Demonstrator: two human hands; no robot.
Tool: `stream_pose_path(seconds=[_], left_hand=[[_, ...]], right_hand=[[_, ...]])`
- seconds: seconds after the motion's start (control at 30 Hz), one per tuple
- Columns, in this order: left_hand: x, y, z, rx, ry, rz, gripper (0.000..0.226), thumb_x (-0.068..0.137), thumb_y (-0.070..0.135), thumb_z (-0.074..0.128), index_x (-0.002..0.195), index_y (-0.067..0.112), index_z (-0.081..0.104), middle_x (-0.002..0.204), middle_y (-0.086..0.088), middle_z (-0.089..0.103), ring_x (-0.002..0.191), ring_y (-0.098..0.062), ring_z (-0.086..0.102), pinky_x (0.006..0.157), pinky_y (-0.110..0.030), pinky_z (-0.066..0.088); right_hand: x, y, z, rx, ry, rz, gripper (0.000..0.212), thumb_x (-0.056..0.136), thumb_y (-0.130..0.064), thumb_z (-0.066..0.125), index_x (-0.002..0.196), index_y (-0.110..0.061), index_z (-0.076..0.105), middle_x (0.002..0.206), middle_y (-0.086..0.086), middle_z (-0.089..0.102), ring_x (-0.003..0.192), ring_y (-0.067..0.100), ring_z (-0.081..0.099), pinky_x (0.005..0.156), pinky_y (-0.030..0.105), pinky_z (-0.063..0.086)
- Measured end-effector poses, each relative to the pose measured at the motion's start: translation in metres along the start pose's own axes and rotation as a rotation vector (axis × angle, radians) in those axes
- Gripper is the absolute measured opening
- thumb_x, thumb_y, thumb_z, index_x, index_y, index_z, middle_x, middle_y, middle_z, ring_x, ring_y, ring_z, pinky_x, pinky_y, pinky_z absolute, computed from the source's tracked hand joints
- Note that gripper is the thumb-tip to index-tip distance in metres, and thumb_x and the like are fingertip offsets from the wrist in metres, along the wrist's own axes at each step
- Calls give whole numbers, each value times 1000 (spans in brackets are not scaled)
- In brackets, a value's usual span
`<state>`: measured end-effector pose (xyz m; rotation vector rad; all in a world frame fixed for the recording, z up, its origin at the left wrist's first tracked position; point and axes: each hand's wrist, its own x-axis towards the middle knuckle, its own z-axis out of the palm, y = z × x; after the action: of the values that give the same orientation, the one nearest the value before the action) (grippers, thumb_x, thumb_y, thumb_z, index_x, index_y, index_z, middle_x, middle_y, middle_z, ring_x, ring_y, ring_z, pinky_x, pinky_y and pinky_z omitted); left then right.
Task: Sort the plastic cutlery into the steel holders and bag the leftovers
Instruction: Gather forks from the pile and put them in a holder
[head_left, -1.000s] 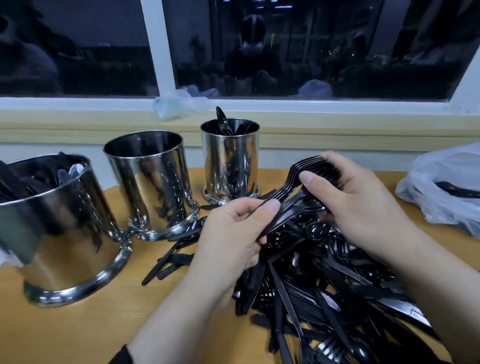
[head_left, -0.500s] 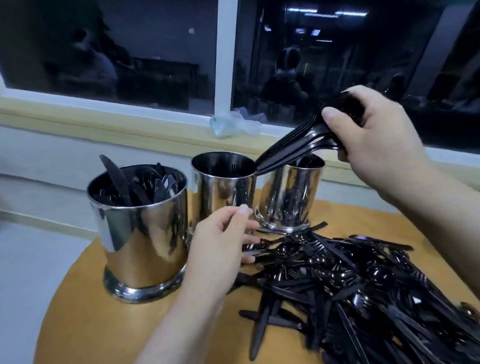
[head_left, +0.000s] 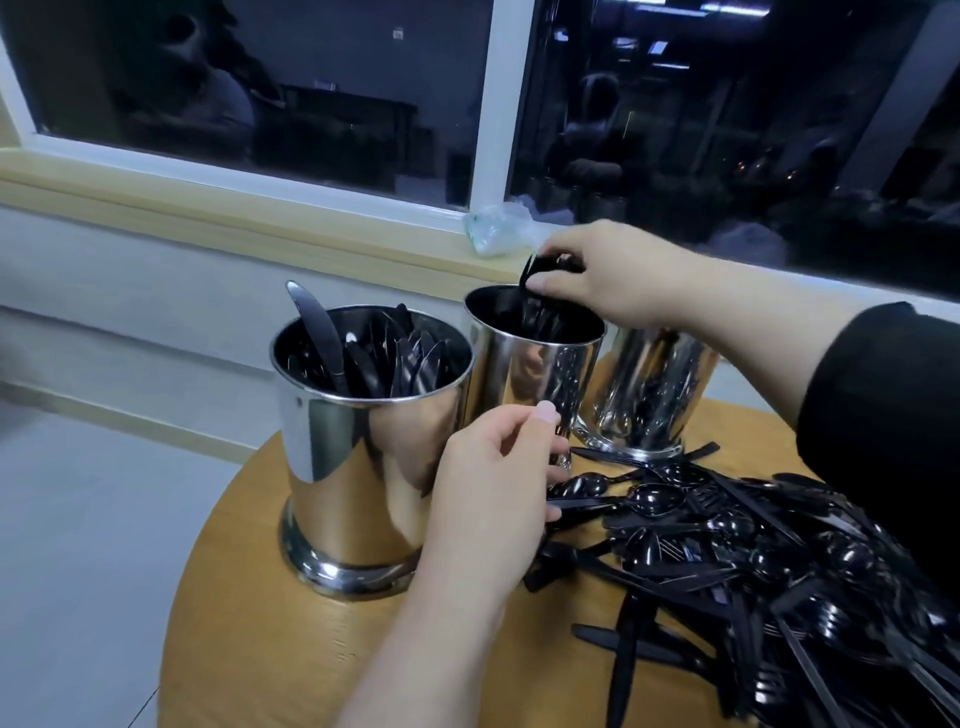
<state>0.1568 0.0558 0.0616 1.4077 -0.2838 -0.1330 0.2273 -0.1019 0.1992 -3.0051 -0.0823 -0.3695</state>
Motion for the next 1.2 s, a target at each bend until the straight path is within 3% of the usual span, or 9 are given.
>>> stream_pose_path(seconds=[0.07, 0.23, 0.5, 0.63, 0.7, 0.8, 0.93, 1.07, 1.2], left_hand=[[1, -1, 0, -9, -3, 3, 23, 104, 34, 56, 89, 33, 73, 88, 9, 76, 83, -16, 75, 63, -35, 63], [-2, 2, 0, -2, -24, 2, 23, 104, 34, 55, 90, 30, 73, 89, 6, 76, 84, -16, 75, 62, -31, 62], [-36, 0, 38, 273, -162, 100, 22, 103, 40, 55, 90, 32, 71, 85, 12, 74, 78, -12, 72, 76, -49, 63], [-73, -7, 75, 536, -323, 229, 18, 101, 43, 56, 94, 34, 70, 75, 10, 68, 74, -5, 62, 72, -33, 55], [-90, -10, 88, 641, -386, 287, 15, 101, 42, 56, 97, 36, 69, 73, 13, 63, 73, -4, 57, 66, -27, 47], [-107, -16, 102, 703, -465, 335, 14, 100, 43, 58, 101, 37, 71, 80, 17, 65, 77, -1, 59, 72, -28, 51], [-119, -25, 109, 783, -573, 344, 16, 99, 44, 59, 102, 36, 72, 86, 18, 67, 79, 0, 58, 78, -32, 53], [-123, -35, 106, 830, -583, 378, 16, 98, 45, 58, 101, 37, 72, 86, 13, 68, 79, -2, 59, 75, -32, 53], [-133, -44, 101, 796, -527, 495, 22, 97, 46, 56, 100, 35, 74, 82, 12, 65, 80, -4, 57, 70, -26, 47]], right_hand=[[2, -1, 7, -5, -21, 51, 43, 98, -59, 52, 126, -28, 61, 108, -2, 64, 98, 22, 58, 80, 33, 42], [-23, 16, 7, 39, 142, 70, 38, 105, -49, 41, 116, -23, 66, 106, 0, 67, 96, 23, 59, 76, 33, 40], [-157, 62, -7, 105, 167, 143, 21, 102, -42, 54, 91, -31, 68, 80, -12, 63, 66, -5, 52, 59, 14, 36], [-242, 92, -6, 94, 108, 254, 24, 102, -44, 53, 97, -27, 71, 85, -7, 70, 75, 8, 60, 69, 25, 45], [-284, 103, -3, 97, 94, 330, 22, 101, -46, 53, 98, -33, 69, 82, -12, 69, 73, 1, 59, 67, 26, 46], [-336, 112, 6, 167, 99, 392, 19, 100, -47, 54, 97, -37, 69, 79, -16, 68, 68, -4, 57, 66, 26, 46], [-380, 113, 25, 229, 85, 412, 13, 99, -42, 59, 98, -38, 71, 90, -24, 70, 88, -7, 60, 76, 23, 45], [-402, 108, 42, 248, 9, 405, 17, 95, -51, 58, 102, -42, 70, 103, -26, 67, 97, -6, 60, 89, 27, 49], [-423, 101, 49, 315, 166, 396, 16, 97, -43, 58, 102, -37, 72, 98, -25, 67, 95, -6, 60, 83, 21, 48]])
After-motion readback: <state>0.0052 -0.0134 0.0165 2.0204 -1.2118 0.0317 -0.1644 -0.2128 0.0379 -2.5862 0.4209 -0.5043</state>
